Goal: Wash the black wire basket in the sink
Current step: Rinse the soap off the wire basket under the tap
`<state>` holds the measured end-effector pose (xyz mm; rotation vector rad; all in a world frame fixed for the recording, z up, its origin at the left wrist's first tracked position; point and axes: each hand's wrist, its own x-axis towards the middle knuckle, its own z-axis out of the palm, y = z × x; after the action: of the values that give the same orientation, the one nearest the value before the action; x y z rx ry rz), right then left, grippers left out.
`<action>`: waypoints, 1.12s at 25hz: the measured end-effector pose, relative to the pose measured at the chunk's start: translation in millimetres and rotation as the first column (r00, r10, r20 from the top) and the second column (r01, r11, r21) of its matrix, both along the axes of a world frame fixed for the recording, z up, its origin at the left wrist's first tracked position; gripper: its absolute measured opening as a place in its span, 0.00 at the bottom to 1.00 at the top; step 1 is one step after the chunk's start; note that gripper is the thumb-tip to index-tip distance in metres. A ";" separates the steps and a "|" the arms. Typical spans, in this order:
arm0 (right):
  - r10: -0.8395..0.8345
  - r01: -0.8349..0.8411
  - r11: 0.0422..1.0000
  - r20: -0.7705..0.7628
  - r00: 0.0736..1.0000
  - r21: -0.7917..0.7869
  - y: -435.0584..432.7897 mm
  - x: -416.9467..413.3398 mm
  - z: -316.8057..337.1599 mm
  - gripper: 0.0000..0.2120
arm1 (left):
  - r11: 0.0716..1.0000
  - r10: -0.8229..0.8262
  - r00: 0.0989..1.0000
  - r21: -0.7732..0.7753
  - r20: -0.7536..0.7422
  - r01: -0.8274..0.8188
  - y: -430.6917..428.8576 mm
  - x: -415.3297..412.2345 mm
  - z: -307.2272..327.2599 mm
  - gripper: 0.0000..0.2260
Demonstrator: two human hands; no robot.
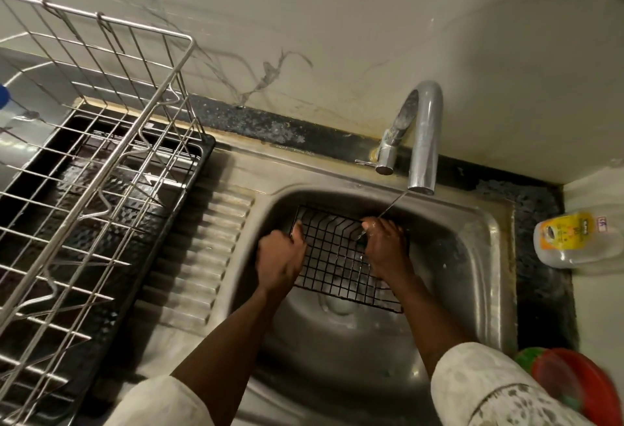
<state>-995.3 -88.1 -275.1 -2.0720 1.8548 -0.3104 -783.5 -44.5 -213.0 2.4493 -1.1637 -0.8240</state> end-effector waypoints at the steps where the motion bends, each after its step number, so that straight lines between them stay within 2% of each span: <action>1: 0.013 -0.015 1.000 0.068 0.998 0.018 -2.4 -4.8 0.9 0.17 | 1.000 0.025 1.000 -0.002 0.003 -0.025 0.1 -0.5 4.9 0.32; 4: -0.087 0.106 0.991 0.206 0.975 -0.084 2.0 -23.8 1.5 0.14 | 0.998 0.064 0.998 -0.025 0.012 -0.064 -2.7 -1.4 24.5 0.32; 6: -0.260 0.270 0.963 0.250 0.932 -0.003 10.6 -32.6 1.0 0.13 | 0.999 0.047 0.998 -0.026 0.038 -0.046 -3.0 0.6 35.6 0.33; 8: -0.376 0.352 0.925 0.204 0.904 0.145 20.7 -33.7 -2.9 0.14 | 0.999 0.033 0.997 -0.024 0.063 -0.031 1.6 4.3 39.5 0.35; 9: -0.386 0.363 0.918 0.159 0.909 0.157 23.2 -32.1 -5.3 0.14 | 0.999 0.039 0.997 -0.030 0.070 -0.037 3.8 5.9 40.7 0.36; 12: -0.393 0.387 0.920 0.132 0.910 0.071 24.3 -25.5 -5.2 0.10 | 0.996 0.078 0.995 -0.055 0.056 -0.075 9.6 5.2 48.1 0.34; 15: -0.441 0.435 0.897 0.146 0.885 0.073 20.2 -15.9 3.9 0.07 | 0.991 0.116 0.992 -0.070 0.047 -0.112 13.0 1.8 56.7 0.32; 20: -0.335 0.336 0.941 -0.041 0.941 0.028 14.8 -15.5 1.4 0.05 | 0.981 0.149 0.988 -0.128 0.041 -0.143 19.9 1.4 53.6 0.32; 22: -0.273 0.273 0.961 0.002 0.962 -0.036 16.2 -14.6 3.3 0.06 | 0.976 0.143 0.989 -0.167 0.025 -0.137 20.6 2.9 51.3 0.32; 24: -0.148 0.152 0.988 0.137 0.979 -0.026 20.4 -2.6 5.3 0.08 | 0.979 0.116 0.993 -0.168 0.011 -0.112 19.5 5.2 46.2 0.32; 25: -0.115 0.103 0.993 0.254 0.960 0.061 20.7 6.2 4.7 0.09 | 0.982 0.095 0.995 -0.162 0.005 -0.093 18.2 6.1 42.9 0.32; 26: -0.158 0.078 0.973 0.379 0.912 0.218 16.4 14.2 1.9 0.08 | 0.985 0.073 0.997 -0.157 0.014 -0.069 16.6 6.4 40.4 0.32; 28: -0.454 0.118 0.823 0.519 0.725 0.555 -1.2 25.0 -5.1 0.07 | 0.989 0.029 0.998 -0.149 0.055 -0.021 12.8 6.5 37.6 0.33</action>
<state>-970.3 -89.3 -280.2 -1.1154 1.5966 -0.4895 -777.0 -31.7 -175.4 2.3744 -1.1676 -0.6401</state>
